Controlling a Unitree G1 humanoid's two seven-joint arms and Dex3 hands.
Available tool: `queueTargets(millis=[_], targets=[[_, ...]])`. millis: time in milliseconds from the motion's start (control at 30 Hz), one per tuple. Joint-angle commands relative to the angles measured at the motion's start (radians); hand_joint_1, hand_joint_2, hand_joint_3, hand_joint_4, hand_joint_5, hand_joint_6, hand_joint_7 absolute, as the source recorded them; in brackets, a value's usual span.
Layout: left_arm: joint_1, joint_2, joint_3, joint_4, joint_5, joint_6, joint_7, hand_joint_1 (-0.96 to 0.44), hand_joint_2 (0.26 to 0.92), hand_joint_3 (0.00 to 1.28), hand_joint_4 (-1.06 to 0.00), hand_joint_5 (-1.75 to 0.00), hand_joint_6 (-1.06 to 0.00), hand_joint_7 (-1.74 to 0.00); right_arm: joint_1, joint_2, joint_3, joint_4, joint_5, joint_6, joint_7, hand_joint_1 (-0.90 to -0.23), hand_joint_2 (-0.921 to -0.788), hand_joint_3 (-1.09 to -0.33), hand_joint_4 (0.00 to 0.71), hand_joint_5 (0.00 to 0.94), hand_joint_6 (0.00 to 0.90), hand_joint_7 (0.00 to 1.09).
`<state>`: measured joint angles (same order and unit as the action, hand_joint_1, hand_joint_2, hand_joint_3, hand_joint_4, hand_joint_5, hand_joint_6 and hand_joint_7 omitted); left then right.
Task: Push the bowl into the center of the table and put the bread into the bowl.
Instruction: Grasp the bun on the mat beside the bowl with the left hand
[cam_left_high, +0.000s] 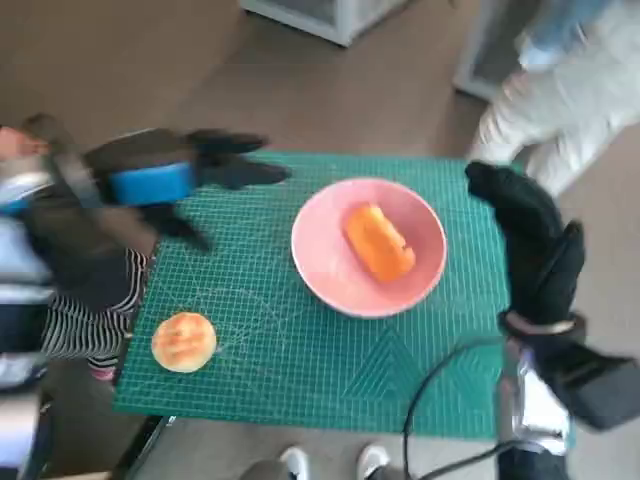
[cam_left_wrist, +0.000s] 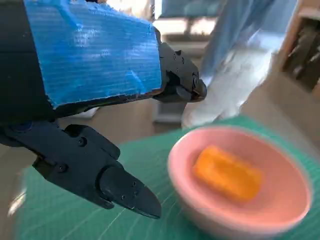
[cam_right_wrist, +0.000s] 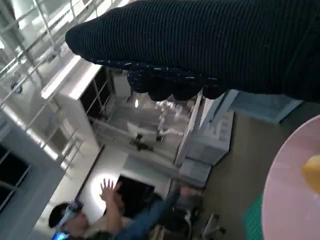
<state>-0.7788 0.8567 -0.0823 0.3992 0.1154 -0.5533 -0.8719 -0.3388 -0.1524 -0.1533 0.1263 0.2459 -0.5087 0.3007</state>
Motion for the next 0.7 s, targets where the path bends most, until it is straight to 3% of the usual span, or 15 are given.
queueTargets(millis=[33, 333, 700], targets=[[0.094, 0.062, 0.03, -0.077, -0.046, 0.021, -0.046, -0.48, 0.794, 0.0, -0.21, -0.02, -0.38, -0.05, 0.002, -0.001, 0.001, 0.025, 0.022, 0.01, 0.019, -0.67, -0.921, -0.711, 0.155, 0.0, 0.083, 0.46], [0.236, 0.146, 0.064, -0.198, -0.085, 0.102, -0.115, -0.47, 0.784, 0.0, -0.22, -0.01, -0.38, -0.04, -0.004, -0.004, 0.004, 0.025, 0.038, 0.021, 0.032, -0.67, -0.921, -0.711, 0.155, 0.0, 0.084, 0.46], [0.384, 0.188, 0.103, -0.284, -0.104, 0.159, -0.138, -0.4, 0.756, 0.0, -0.22, 0.0, -0.38, -0.04, -0.013, -0.01, -0.002, 0.038, 0.052, 0.028, 0.056, -0.67, -0.921, -0.707, 0.154, 0.0, 0.084, 0.45]])
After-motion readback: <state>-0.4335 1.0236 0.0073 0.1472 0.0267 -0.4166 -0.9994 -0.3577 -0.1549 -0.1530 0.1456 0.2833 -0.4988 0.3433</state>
